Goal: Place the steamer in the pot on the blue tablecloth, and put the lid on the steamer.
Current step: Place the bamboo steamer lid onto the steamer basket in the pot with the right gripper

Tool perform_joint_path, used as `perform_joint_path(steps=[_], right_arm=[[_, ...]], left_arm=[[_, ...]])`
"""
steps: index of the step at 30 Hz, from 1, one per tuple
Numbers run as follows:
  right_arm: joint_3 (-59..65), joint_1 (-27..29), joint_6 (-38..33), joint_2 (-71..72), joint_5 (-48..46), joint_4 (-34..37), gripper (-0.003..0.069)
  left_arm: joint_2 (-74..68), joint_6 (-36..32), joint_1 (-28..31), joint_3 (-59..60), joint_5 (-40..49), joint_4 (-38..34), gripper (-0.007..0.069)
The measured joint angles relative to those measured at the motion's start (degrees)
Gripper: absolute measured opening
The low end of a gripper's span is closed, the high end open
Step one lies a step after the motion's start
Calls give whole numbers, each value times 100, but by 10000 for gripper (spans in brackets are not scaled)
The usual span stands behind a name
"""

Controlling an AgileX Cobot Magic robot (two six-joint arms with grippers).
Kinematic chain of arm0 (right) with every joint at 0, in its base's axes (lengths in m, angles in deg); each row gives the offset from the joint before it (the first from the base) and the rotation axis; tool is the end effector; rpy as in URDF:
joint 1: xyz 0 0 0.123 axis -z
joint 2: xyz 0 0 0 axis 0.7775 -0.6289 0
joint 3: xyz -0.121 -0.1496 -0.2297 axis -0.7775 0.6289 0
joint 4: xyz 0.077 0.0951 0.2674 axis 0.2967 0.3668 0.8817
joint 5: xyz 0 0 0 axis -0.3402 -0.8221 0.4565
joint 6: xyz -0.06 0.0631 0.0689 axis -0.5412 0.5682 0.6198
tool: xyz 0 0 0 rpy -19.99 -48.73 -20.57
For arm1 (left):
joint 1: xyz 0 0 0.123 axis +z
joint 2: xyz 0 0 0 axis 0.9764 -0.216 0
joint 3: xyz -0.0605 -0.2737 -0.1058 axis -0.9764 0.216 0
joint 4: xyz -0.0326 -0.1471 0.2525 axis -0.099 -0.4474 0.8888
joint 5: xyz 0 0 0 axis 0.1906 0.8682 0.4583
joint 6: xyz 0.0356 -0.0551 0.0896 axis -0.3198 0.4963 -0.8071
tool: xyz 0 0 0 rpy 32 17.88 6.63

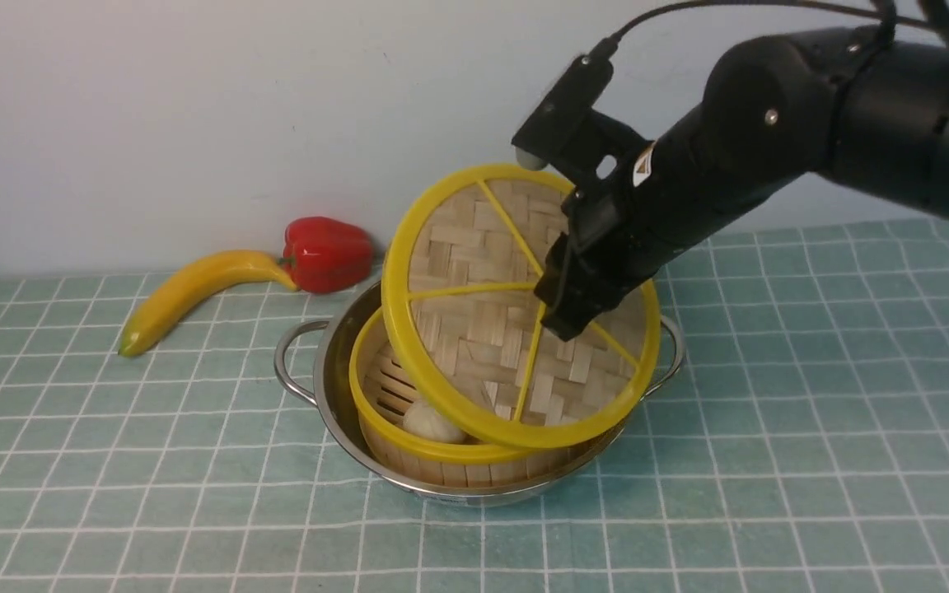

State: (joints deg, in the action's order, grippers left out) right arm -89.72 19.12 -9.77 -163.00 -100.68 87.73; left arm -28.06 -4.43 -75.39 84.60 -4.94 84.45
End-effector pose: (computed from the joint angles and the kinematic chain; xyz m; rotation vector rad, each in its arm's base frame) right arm 0.3866 0.2612 0.2657 -1.1884 2.2983 0.2792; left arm 0.1011 0.0002 0.1741 0.1013 1.8333 0.0826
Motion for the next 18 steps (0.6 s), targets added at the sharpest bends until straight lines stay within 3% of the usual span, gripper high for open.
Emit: perform_joint_path(steps=[18], right_arm=[[-6,-72,-38,-144,322,173,147]], left_arm=[[0,0,0,0,0,0,242]])
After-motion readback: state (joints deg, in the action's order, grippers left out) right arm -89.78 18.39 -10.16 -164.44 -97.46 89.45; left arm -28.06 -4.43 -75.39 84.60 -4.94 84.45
